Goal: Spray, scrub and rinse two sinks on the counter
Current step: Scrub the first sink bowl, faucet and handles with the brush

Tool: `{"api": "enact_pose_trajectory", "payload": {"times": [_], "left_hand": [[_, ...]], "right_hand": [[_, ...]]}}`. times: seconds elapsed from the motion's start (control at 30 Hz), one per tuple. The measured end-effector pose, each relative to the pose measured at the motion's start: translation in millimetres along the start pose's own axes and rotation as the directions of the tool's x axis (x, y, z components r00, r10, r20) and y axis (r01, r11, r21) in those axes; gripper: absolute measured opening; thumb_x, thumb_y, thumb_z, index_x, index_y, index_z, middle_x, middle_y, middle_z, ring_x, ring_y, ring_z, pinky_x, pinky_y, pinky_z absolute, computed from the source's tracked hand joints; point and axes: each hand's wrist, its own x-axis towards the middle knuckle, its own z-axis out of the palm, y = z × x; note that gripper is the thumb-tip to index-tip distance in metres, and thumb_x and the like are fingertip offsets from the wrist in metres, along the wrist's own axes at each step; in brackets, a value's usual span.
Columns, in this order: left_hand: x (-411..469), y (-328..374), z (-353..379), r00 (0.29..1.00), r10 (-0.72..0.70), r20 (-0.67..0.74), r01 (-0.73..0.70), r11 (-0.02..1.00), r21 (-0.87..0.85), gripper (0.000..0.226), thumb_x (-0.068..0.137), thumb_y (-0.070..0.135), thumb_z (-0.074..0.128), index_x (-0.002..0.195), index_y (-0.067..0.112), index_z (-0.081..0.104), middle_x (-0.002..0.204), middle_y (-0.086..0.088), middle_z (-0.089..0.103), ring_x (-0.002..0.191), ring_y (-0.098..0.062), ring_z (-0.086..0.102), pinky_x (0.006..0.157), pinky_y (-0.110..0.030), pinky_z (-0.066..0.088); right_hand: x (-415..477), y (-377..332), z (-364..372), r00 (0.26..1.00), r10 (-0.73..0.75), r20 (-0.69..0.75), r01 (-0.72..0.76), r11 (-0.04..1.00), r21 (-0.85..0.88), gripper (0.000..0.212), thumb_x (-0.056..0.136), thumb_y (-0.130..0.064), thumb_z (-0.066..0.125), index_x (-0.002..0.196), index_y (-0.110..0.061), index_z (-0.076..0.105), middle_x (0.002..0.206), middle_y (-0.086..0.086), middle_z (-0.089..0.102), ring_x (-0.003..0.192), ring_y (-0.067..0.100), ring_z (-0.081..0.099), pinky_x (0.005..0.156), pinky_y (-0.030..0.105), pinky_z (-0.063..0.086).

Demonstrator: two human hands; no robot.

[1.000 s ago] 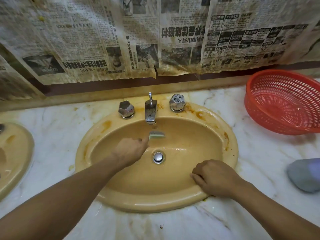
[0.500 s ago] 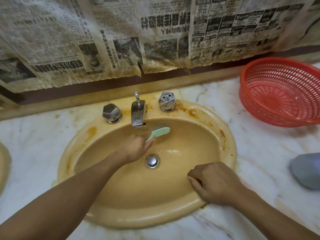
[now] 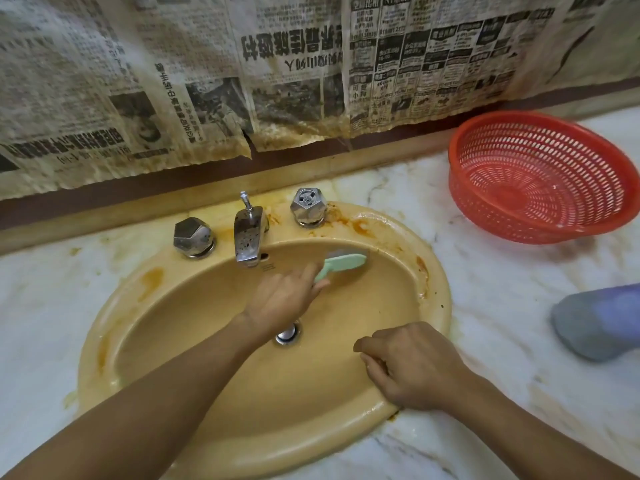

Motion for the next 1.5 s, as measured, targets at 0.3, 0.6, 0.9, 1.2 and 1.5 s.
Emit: {"api": "enact_pose_trajectory", "payload": {"times": [0.3,0.6,0.9,1.2,1.5], "left_hand": [[-5,-18,19,0.964,0.03,0.263,-0.021,0.999,-0.038,0.053,0.104,0.059,0.017,0.132,0.022,0.043,0.104,-0.004,0.067,0.077,-0.029,0.064,0.064,-0.04,0.048],[-13,-20,8,0.937,-0.009,0.348,0.041,0.996,-0.084,0.045,0.108,0.054,0.026,0.137,0.021,0.034,0.101,-0.005,0.067,0.075,-0.025,0.06,0.062,-0.038,0.045],[-7,3,13,0.913,0.109,0.392,-0.071,0.991,-0.111,0.037,0.11,0.051,0.023,0.136,0.026,0.032,0.098,-0.002,0.06,0.073,-0.022,0.053,0.062,-0.04,0.041],[-10,1,13,0.874,0.205,0.441,-0.19,0.979,-0.078,0.035,0.109,0.052,0.023,0.123,0.024,0.038,0.087,-0.001,0.058,0.072,-0.025,0.053,0.061,-0.037,0.038],[-64,-18,31,0.887,0.091,0.452,0.003,0.979,-0.202,0.038,0.105,0.059,0.027,0.119,0.026,0.041,0.085,0.0,0.054,0.085,-0.032,0.062,0.071,-0.041,0.048]], "right_hand": [[0,-3,2,0.996,0.045,-0.083,-0.047,0.999,-0.027,0.034,0.09,-0.04,0.041,0.1,-0.033,0.072,0.067,-0.011,0.064,0.053,0.016,0.057,0.047,0.026,0.039],[1,-5,1,0.995,0.065,-0.072,-0.065,0.998,0.002,0.04,0.092,-0.041,0.037,0.112,-0.035,0.071,0.072,-0.012,0.067,0.059,0.016,0.061,0.052,0.03,0.046],[1,-7,-1,0.993,0.076,-0.091,-0.077,0.997,-0.009,0.039,0.09,-0.04,0.039,0.11,-0.036,0.072,0.072,-0.012,0.068,0.058,0.015,0.061,0.05,0.026,0.039],[0,-7,-4,0.995,0.075,-0.062,-0.075,0.997,-0.006,0.043,0.09,-0.04,0.035,0.115,-0.036,0.07,0.076,-0.009,0.069,0.063,0.017,0.062,0.054,0.03,0.045],[-2,-8,-3,0.997,0.071,-0.044,-0.07,0.997,0.023,0.05,0.09,-0.041,0.028,0.12,-0.034,0.068,0.081,-0.008,0.07,0.069,0.018,0.064,0.06,0.034,0.05]]}}
